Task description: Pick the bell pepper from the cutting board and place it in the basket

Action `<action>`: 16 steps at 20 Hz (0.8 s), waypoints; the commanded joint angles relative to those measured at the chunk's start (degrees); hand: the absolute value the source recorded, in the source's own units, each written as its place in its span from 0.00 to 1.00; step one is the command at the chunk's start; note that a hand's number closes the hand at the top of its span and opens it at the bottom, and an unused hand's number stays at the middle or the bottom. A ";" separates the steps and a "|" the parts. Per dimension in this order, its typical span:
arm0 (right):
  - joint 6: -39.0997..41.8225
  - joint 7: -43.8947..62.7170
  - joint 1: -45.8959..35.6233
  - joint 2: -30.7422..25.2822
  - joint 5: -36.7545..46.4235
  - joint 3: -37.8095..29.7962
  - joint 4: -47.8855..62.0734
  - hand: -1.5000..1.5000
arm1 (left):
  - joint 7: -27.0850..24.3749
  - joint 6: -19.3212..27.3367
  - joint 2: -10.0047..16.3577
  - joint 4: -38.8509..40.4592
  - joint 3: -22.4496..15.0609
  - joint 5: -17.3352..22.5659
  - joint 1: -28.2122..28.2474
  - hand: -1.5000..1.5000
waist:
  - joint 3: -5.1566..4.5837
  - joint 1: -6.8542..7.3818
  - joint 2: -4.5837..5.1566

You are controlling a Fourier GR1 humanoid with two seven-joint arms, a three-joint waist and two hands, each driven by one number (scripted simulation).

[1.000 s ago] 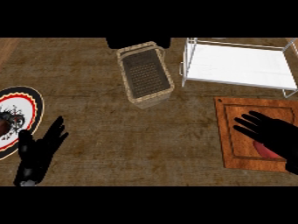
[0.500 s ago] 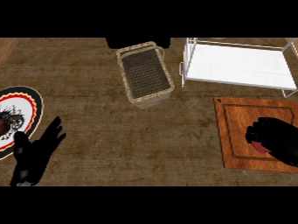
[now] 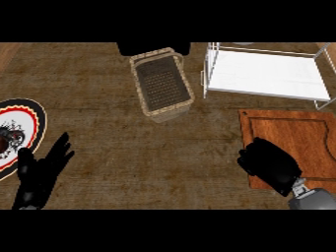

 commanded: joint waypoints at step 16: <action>-12.35 48.66 1.71 22.22 -27.51 20.96 -26.46 1.00 | 1.06 -1.28 -0.12 1.31 -1.15 -0.02 0.84 0.50 | 0.18 2.07 0.60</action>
